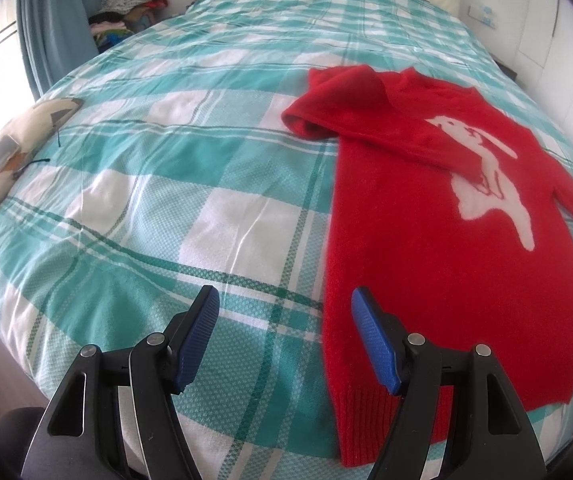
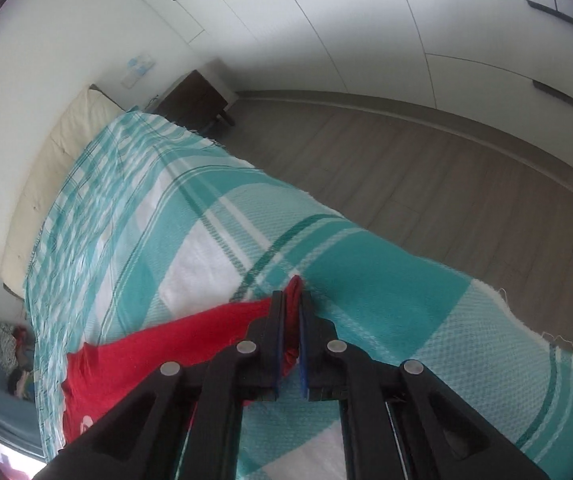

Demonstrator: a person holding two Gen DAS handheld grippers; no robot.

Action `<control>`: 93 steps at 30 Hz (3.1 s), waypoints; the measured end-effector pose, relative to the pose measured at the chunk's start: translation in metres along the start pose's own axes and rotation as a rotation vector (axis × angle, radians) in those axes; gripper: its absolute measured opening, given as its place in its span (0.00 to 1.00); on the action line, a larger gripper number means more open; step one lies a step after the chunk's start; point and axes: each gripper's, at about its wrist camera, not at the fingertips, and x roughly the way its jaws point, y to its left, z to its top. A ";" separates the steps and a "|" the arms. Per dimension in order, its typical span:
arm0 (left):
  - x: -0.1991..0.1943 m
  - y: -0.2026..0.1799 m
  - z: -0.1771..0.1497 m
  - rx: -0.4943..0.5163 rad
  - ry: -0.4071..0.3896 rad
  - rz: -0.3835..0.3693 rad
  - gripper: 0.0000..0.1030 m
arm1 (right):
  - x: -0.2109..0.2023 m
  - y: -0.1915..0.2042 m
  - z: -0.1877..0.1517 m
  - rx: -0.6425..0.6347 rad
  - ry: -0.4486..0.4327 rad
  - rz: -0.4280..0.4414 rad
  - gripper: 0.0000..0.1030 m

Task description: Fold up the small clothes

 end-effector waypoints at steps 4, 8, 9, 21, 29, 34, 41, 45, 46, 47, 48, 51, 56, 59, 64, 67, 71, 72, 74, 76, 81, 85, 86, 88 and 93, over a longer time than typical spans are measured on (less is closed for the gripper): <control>-0.001 -0.004 -0.001 0.021 -0.006 0.014 0.70 | 0.006 -0.007 0.000 0.035 0.041 0.098 0.07; -0.002 -0.005 -0.002 0.024 -0.010 0.018 0.70 | 0.006 -0.018 -0.005 0.147 0.057 0.197 0.32; -0.002 -0.005 -0.002 0.024 -0.009 0.017 0.70 | 0.005 -0.023 -0.006 0.187 0.057 0.234 0.39; 0.000 -0.008 -0.004 0.047 -0.005 0.040 0.70 | 0.003 -0.006 -0.021 0.027 0.098 -0.020 0.03; 0.001 -0.006 -0.004 0.048 -0.008 0.049 0.70 | 0.010 0.005 -0.022 -0.089 0.093 -0.184 0.02; -0.017 -0.006 -0.002 0.043 -0.075 0.069 0.70 | -0.019 0.006 -0.022 -0.045 -0.007 -0.207 0.41; -0.106 -0.044 0.063 0.189 -0.339 -0.083 0.98 | -0.086 0.029 -0.032 -0.074 -0.267 -0.162 0.54; -0.050 -0.111 0.099 0.449 -0.222 -0.147 0.98 | -0.083 0.053 -0.042 -0.132 -0.250 -0.076 0.59; -0.028 -0.126 0.102 0.507 -0.182 -0.140 0.95 | -0.080 0.057 -0.045 -0.143 -0.232 -0.057 0.59; -0.007 -0.141 0.102 0.564 -0.156 -0.127 0.91 | -0.076 0.062 -0.046 -0.154 -0.213 -0.043 0.59; 0.013 -0.153 0.099 0.625 -0.129 -0.108 0.82 | -0.072 0.065 -0.048 -0.166 -0.195 -0.030 0.59; 0.054 -0.173 0.096 0.716 -0.038 -0.134 0.80 | -0.063 0.074 -0.055 -0.200 -0.155 -0.008 0.59; 0.083 -0.181 0.095 0.751 0.008 -0.184 0.79 | -0.058 0.083 -0.060 -0.239 -0.136 0.011 0.59; 0.090 -0.183 0.094 0.772 0.013 -0.203 0.61 | -0.054 0.087 -0.063 -0.246 -0.120 0.025 0.59; 0.088 -0.189 0.078 0.865 -0.032 -0.196 0.55 | -0.047 0.093 -0.070 -0.264 -0.091 0.029 0.59; 0.084 -0.188 0.073 0.880 -0.045 -0.200 0.55 | -0.045 0.094 -0.072 -0.271 -0.083 0.027 0.59; 0.077 -0.181 0.080 0.877 -0.020 -0.260 0.63 | -0.042 0.094 -0.073 -0.263 -0.069 0.036 0.59; 0.075 -0.179 0.082 0.878 -0.010 -0.278 0.70 | -0.042 0.094 -0.074 -0.261 -0.066 0.037 0.59; 0.074 -0.178 0.081 0.916 -0.007 -0.283 0.71 | -0.041 0.093 -0.074 -0.260 -0.060 0.037 0.59; 0.077 -0.180 0.077 0.977 -0.003 -0.261 0.69 | -0.040 0.093 -0.075 -0.254 -0.055 0.042 0.59; 0.086 -0.181 0.079 0.962 0.041 -0.289 0.43 | -0.038 0.093 -0.074 -0.245 -0.046 0.050 0.59; 0.082 -0.181 0.078 0.916 0.011 -0.287 0.06 | -0.037 0.093 -0.074 -0.244 -0.046 0.049 0.59; 0.080 -0.178 0.080 0.890 0.004 -0.293 0.05 | -0.037 0.093 -0.074 -0.243 -0.045 0.049 0.59; 0.068 -0.161 0.096 0.749 -0.018 -0.363 0.04 | -0.037 0.093 -0.074 -0.242 -0.043 0.051 0.59; 0.021 -0.043 0.153 0.210 -0.160 -0.461 0.03 | -0.036 0.094 -0.075 -0.250 -0.039 0.060 0.59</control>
